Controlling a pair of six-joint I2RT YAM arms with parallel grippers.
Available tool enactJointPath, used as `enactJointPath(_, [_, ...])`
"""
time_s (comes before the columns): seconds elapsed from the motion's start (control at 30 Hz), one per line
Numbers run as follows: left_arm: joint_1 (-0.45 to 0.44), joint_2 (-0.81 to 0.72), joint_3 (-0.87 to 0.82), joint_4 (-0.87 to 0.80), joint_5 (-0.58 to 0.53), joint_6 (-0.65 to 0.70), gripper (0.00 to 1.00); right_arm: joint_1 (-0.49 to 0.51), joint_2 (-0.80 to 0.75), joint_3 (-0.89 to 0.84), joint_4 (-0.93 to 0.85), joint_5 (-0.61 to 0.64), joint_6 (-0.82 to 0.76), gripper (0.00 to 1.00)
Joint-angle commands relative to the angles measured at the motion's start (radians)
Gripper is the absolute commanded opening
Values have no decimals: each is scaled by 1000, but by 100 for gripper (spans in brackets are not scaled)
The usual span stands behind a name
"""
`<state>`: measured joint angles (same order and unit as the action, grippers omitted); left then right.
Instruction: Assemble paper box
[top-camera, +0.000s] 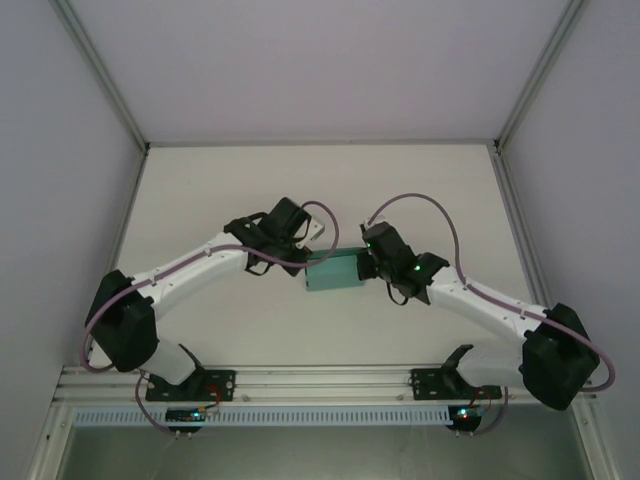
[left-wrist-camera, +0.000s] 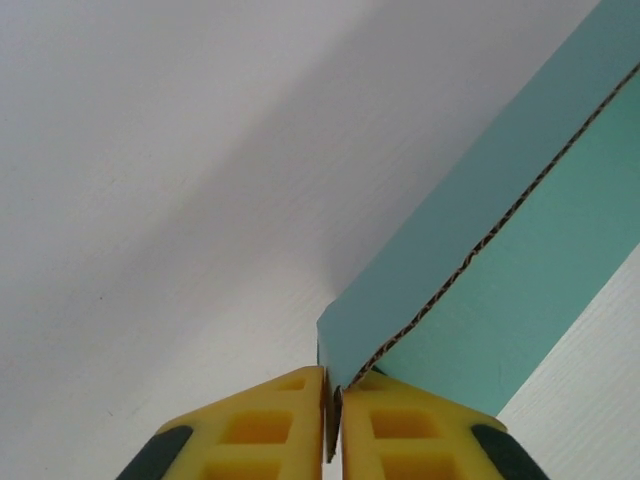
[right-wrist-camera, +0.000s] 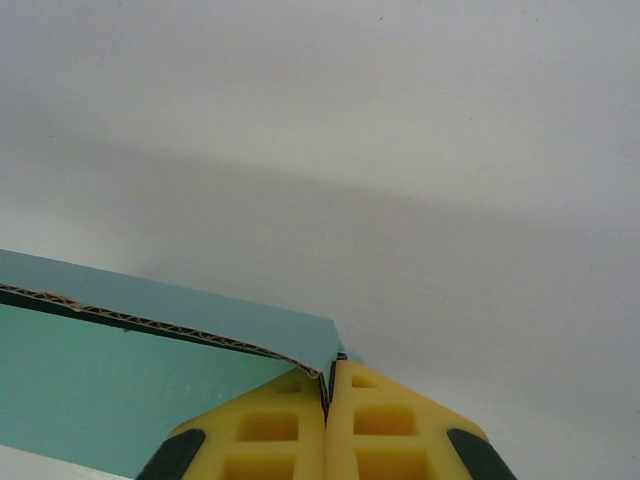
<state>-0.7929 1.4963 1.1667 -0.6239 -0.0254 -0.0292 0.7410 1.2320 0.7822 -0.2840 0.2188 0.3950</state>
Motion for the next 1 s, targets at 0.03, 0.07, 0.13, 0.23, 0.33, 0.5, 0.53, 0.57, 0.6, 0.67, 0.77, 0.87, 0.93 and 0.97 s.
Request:
enactJointPath(0.03, [-2, 13, 8, 3, 26, -127, 0, 31, 35, -4, -125, 31, 62, 0])
enactJointPath(0.07, [-3, 15, 15, -6, 44, -162, 0, 41, 38, -4, -131, 50, 79, 0])
enactJointPath(0.13, [-2, 12, 16, -14, 79, -244, 0, 72, 44, -7, -154, 109, 130, 0])
enactJointPath(0.23, [-3, 3, -8, -9, 149, -350, 0, 142, 43, -50, -151, 249, 234, 0])
enactJointPath(0.33, [-3, -12, -29, -24, 155, -417, 0, 180, 40, -83, -185, 319, 335, 0])
enactJointPath(0.5, [-1, -23, -18, -46, 200, -442, 0, 200, 39, -92, -175, 337, 343, 0])
enactJointPath(0.53, [0, -24, -13, -52, 209, -443, 0, 201, 44, -91, -177, 338, 343, 0])
enactJointPath(0.57, [3, -24, -6, -63, 212, -448, 0, 202, 49, -86, -182, 339, 349, 0])
enactJointPath(0.6, [9, -22, 3, -76, 216, -452, 0, 202, 57, -80, -185, 339, 348, 0])
enactJointPath(0.67, [25, -14, 24, -108, 220, -470, 0, 207, 68, -67, -198, 345, 355, 0])
enactJointPath(0.77, [53, 1, 39, -124, 287, -507, 0, 218, 86, -53, -214, 366, 372, 0])
enactJointPath(0.87, [68, 2, 37, -110, 329, -539, 0, 229, 108, -45, -221, 381, 391, 0])
enactJointPath(0.93, [67, 14, 43, -126, 317, -551, 0, 236, 125, -34, -227, 384, 406, 0])
enactJointPath(0.97, [65, 22, 43, -138, 308, -549, 0, 239, 131, -31, -226, 384, 411, 0])
